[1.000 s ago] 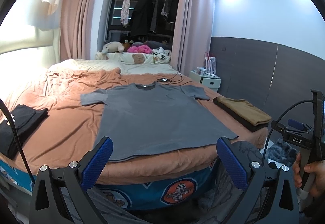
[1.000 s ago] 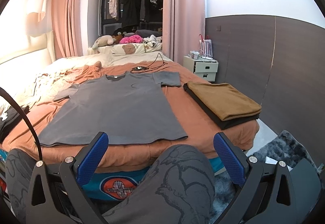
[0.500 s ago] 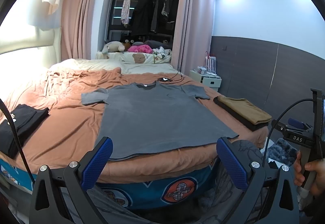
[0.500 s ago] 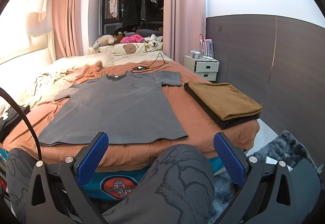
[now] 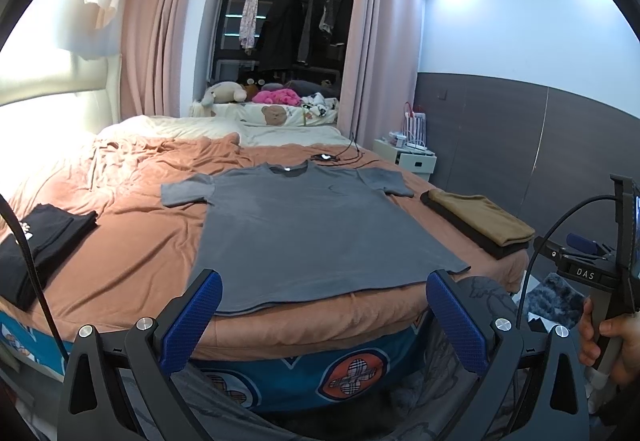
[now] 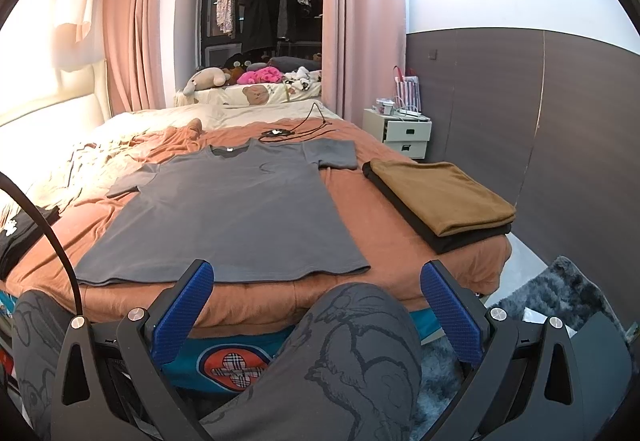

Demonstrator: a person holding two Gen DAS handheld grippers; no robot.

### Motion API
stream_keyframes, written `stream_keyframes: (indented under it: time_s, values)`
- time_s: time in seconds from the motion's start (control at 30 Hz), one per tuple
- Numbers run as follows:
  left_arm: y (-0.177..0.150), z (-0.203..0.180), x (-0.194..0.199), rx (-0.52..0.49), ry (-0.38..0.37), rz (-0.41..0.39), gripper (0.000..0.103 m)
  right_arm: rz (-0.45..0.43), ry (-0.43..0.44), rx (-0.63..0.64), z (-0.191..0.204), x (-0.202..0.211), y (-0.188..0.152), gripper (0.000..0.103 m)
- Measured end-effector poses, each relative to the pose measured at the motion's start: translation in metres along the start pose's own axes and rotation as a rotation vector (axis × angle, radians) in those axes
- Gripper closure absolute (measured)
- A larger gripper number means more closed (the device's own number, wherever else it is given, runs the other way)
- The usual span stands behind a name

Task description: Fold small clothes

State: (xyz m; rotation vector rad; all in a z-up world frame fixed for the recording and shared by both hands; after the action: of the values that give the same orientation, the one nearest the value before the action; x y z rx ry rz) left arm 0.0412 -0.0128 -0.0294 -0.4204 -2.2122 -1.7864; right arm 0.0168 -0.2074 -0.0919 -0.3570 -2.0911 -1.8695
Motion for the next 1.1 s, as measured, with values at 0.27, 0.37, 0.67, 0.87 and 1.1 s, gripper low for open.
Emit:
stream_keyframes:
  time_s: [0.27, 0.37, 0.67, 0.87, 1.1]
  values:
    - [0.001, 0.003, 0.001, -0.003, 0.016, 0.002, 0.0, 0.019, 0.011, 0.005, -0.002, -0.004, 0.003, 0.0]
    - [0.007, 0.007, 0.0, 0.019, 0.028, 0.006, 0.0, 0.035, 0.029, 0.009, -0.002, -0.007, 0.011, 0.0]
    - [0.031, 0.004, -0.014, -0.003, 0.089, 0.0, 0.0, 0.028, 0.066, 0.004, -0.006, -0.032, 0.047, 0.0]
    - [0.045, 0.014, -0.031, 0.007, 0.139, 0.018, 0.0, 0.021, 0.103, 0.008, -0.009, -0.061, 0.059, 0.0]
    - [0.063, 0.035, -0.057, 0.003, 0.184, 0.039, 0.0, 0.042, 0.133, -0.031, -0.012, -0.106, 0.067, 0.0]
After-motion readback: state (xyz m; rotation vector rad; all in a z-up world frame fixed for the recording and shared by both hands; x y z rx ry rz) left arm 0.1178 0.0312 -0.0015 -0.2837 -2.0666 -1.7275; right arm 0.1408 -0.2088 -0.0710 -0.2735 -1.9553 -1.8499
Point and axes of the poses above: each gripper's, at about its wrist camera, not at the fingertips, and x roughly against the way its jaws point, z to its left, y to its top, the point moved 8 cm from there along -x, roughly the way its jaws point, and after that the axes turned 5 degrees about x, right-handed, at the moved point
